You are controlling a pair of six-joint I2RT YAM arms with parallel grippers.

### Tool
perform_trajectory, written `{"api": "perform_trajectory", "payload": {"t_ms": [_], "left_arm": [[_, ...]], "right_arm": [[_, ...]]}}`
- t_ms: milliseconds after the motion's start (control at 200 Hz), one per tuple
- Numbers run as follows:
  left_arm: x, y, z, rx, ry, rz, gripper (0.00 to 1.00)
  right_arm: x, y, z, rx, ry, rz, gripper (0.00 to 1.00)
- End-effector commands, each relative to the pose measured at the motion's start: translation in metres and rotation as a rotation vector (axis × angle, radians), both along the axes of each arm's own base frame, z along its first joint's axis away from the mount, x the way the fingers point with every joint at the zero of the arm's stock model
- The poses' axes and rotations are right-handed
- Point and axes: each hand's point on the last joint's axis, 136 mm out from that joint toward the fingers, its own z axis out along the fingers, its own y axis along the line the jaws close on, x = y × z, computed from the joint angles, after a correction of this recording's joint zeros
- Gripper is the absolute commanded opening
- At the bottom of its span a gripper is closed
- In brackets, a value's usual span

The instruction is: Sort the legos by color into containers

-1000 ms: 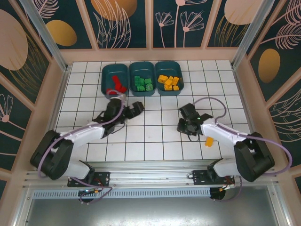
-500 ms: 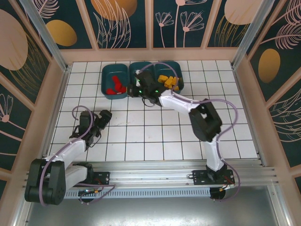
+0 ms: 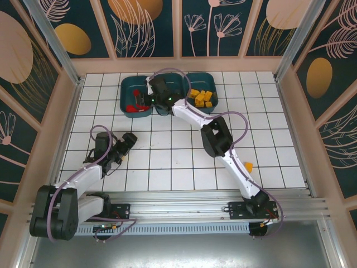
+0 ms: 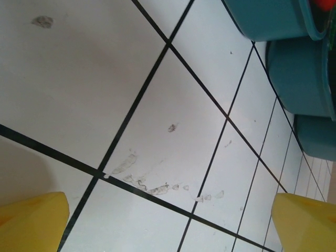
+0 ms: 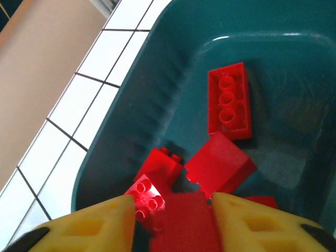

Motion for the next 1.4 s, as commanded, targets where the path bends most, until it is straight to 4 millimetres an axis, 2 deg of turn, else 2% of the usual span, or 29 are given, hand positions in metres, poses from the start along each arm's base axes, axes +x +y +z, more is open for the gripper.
{"api": "perform_trajectory", "payload": {"t_ms": [0,90,100,165,225,230,330,375,435,485,540,631,671,726,796,866,966,1046,1231,1396], "left_arm": [[0.014,-0.006,0.025,-0.016,-0.093,-0.040,0.99],[0.018,-0.008,0.032,-0.021,-0.111,-0.051,0.98],[0.018,-0.009,0.033,-0.022,-0.112,-0.053,0.98],[0.020,-0.011,0.041,-0.029,-0.135,-0.066,0.99],[0.021,-0.012,0.048,-0.033,-0.155,-0.072,0.98],[0.021,-0.012,0.049,-0.034,-0.158,-0.073,0.99],[0.022,-0.019,0.067,-0.042,-0.227,-0.101,0.97],[0.023,-0.027,0.077,-0.039,-0.269,-0.129,0.94],[0.023,-0.040,0.089,-0.023,-0.315,-0.158,0.94],[0.023,-0.055,0.096,-0.002,-0.347,-0.195,0.94],[0.023,-0.073,0.102,0.005,-0.381,-0.235,0.94],[0.022,-0.104,0.099,-0.022,-0.403,-0.309,0.94],[0.022,-0.118,0.096,-0.034,-0.399,-0.347,0.94],[0.022,-0.138,0.088,-0.046,-0.382,-0.402,0.94],[0.023,-0.159,0.081,-0.067,-0.361,-0.452,0.93],[0.026,-0.168,0.082,-0.101,-0.364,-0.458,0.93],[0.031,-0.169,0.087,-0.091,-0.378,-0.452,0.93],[0.033,-0.167,0.087,-0.064,-0.373,-0.449,0.94],[0.029,-0.158,0.079,-0.031,-0.357,-0.428,0.95],[0.025,-0.153,0.080,-0.023,-0.356,-0.415,0.96]], "right_arm": [[0.001,-0.002,0.051,0.027,-0.078,0.010,0.54],[-0.006,-0.008,0.067,0.022,-0.100,0.005,0.54],[-0.007,-0.008,0.078,0.032,-0.116,0.003,0.54],[-0.015,-0.019,0.095,0.026,-0.156,-0.014,0.54],[-0.027,-0.035,0.109,0.023,-0.182,-0.035,0.54],[-0.028,-0.036,0.116,0.032,-0.191,-0.036,0.54],[-0.054,-0.079,0.123,0.001,-0.198,-0.114,0.54],[-0.066,-0.107,0.112,-0.039,-0.167,-0.170,0.55],[-0.082,-0.155,0.094,-0.110,-0.117,-0.286,0.57],[-0.099,-0.200,0.076,-0.167,-0.064,-0.384,0.60],[-0.121,-0.257,0.054,-0.227,0.007,-0.524,0.65],[-0.163,-0.351,0.024,-0.307,0.136,-0.746,0.72],[-0.184,-0.381,0.016,-0.317,0.186,-0.812,0.73],[-0.208,-0.432,0.006,-0.315,0.259,-0.953,0.73],[-0.231,-0.475,0.004,-0.285,0.314,-1.124,0.72],[-0.242,-0.504,0.005,-0.232,0.329,-1.232,0.72],[-0.252,-0.531,-0.004,-0.220,0.370,-1.316,0.72],[-0.260,-0.537,-0.024,-0.241,0.457,-1.326,0.72],[-0.277,-0.527,-0.068,-0.282,0.619,-1.286,0.73],[-0.289,-0.516,-0.082,-0.290,0.697,-1.258,0.75]]}}
